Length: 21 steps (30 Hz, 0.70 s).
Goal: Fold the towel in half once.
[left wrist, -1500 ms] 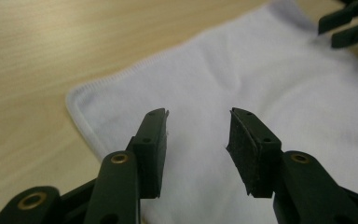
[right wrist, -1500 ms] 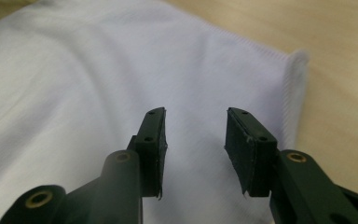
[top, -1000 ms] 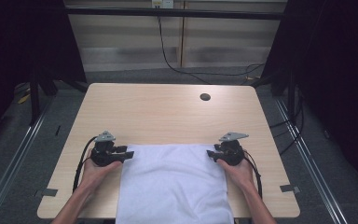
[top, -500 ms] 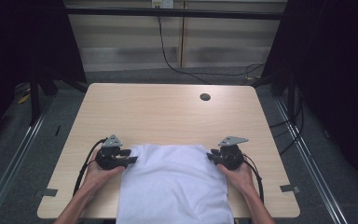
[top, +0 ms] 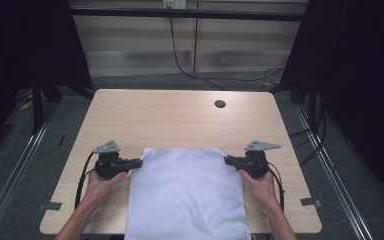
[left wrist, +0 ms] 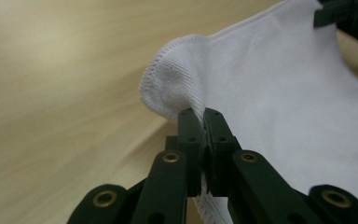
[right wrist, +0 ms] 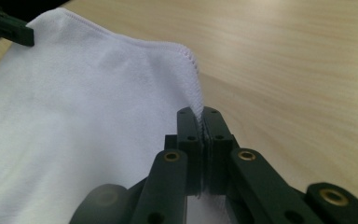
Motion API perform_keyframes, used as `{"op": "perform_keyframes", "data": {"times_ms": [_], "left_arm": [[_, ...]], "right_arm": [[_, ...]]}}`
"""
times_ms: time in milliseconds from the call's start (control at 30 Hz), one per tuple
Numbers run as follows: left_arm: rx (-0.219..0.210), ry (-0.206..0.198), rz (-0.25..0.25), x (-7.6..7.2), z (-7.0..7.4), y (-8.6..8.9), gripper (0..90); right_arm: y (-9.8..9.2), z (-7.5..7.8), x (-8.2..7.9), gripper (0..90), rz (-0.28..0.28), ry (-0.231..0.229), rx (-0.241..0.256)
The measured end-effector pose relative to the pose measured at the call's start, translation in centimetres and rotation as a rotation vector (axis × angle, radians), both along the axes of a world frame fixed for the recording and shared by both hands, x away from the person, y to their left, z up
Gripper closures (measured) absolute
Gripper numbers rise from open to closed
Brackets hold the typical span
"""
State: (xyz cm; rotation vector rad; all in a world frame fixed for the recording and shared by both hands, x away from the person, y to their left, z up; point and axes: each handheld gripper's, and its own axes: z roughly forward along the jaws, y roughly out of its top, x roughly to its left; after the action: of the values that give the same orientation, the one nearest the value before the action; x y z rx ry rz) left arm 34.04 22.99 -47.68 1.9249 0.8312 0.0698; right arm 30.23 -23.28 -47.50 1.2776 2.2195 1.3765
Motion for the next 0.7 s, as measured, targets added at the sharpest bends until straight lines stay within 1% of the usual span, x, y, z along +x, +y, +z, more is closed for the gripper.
{"op": "perform_keyframes", "data": {"times_ms": [33,67,100,133,167,200,233,267,300,333,367,400,433,467,500,533,567,600,633,667,700], "left_arm": [[0.000,0.000,0.000,0.0,0.0,0.0,86.9],[-0.010,-0.008,0.008,0.1,0.4,0.2,86.9],[-0.018,-0.009,0.018,0.4,0.8,0.3,86.9],[-0.018,-0.018,0.024,0.6,1.3,0.4,86.9],[-0.046,-0.034,0.044,1.2,2.4,0.7,86.9],[-0.050,-0.040,0.045,1.6,3.0,0.7,86.9],[-0.050,-0.040,0.045,1.6,3.0,0.7,86.9],[-0.052,-0.054,0.048,2.0,3.7,0.8,86.9],[-0.056,-0.059,0.052,2.4,4.4,0.8,87.1],[-0.065,-0.068,0.057,2.8,5.0,0.8,87.1],[-0.067,-0.071,0.061,3.2,5.6,0.7,87.1],[-0.053,-0.083,0.070,3.5,6.2,0.6,87.1],[-0.059,-0.104,0.079,3.8,7.0,0.5,87.1],[-0.101,-0.125,0.093,4.5,8.7,0.5,87.1],[-0.103,-0.146,0.097,4.8,9.5,0.4,87.1],[-0.103,-0.146,0.097,4.8,9.5,0.4,87.1],[-0.106,-0.178,0.110,5.1,10.9,0.2,87.1],[-0.106,-0.178,0.110,5.1,10.9,0.2,87.1],[-0.120,-0.195,0.108,5.2,11.5,0.3,87.1],[-0.090,-0.219,0.120,5.5,12.5,0.4,87.1],[-0.090,-0.219,0.120,5.5,12.5,0.4,87.1]], "right_arm": [[0.0,0.0,0.0,87.7,0.000,0.000,0.000],[-0.2,0.4,0.1,87.7,-0.005,-0.015,0.008],[-0.5,1.5,0.4,87.7,-0.013,-0.034,0.030],[-0.6,2.1,0.7,87.8,-0.015,-0.042,0.042],[-0.6,2.9,1.0,87.8,-0.014,-0.056,0.041],[-0.7,3.7,1.4,87.8,-0.012,-0.072,0.043],[-0.7,4.5,1.8,87.8,-0.012,-0.087,0.046],[-0.7,4.5,1.8,87.8,-0.012,-0.087,0.046],[-0.8,6.2,2.7,87.8,-0.017,-0.117,0.060],[-0.9,7.0,3.1,87.8,-0.021,-0.128,0.067],[-0.9,7.0,3.1,87.8,-0.021,-0.128,0.067],[-1.0,8.5,4.2,87.9,-0.030,-0.150,0.073],[-1.0,8.5,4.2,87.9,-0.030,-0.150,0.073],[-0.8,9.9,5.1,88.0,-0.040,-0.165,0.075],[-0.6,10.5,5.6,87.9,-0.044,-0.174,0.066],[-0.5,11.2,6.0,87.9,-0.048,-0.184,0.069],[-0.5,11.9,6.3,88.0,-0.054,-0.190,0.079],[-0.5,11.9,6.3,88.0,-0.054,-0.190,0.079],[-0.5,13.3,6.9,88.0,-0.068,-0.212,0.092],[-0.5,14.1,7.2,88.0,-0.075,-0.225,0.088],[-0.5,14.1,7.2,88.0,-0.075,-0.225,0.088]]}}
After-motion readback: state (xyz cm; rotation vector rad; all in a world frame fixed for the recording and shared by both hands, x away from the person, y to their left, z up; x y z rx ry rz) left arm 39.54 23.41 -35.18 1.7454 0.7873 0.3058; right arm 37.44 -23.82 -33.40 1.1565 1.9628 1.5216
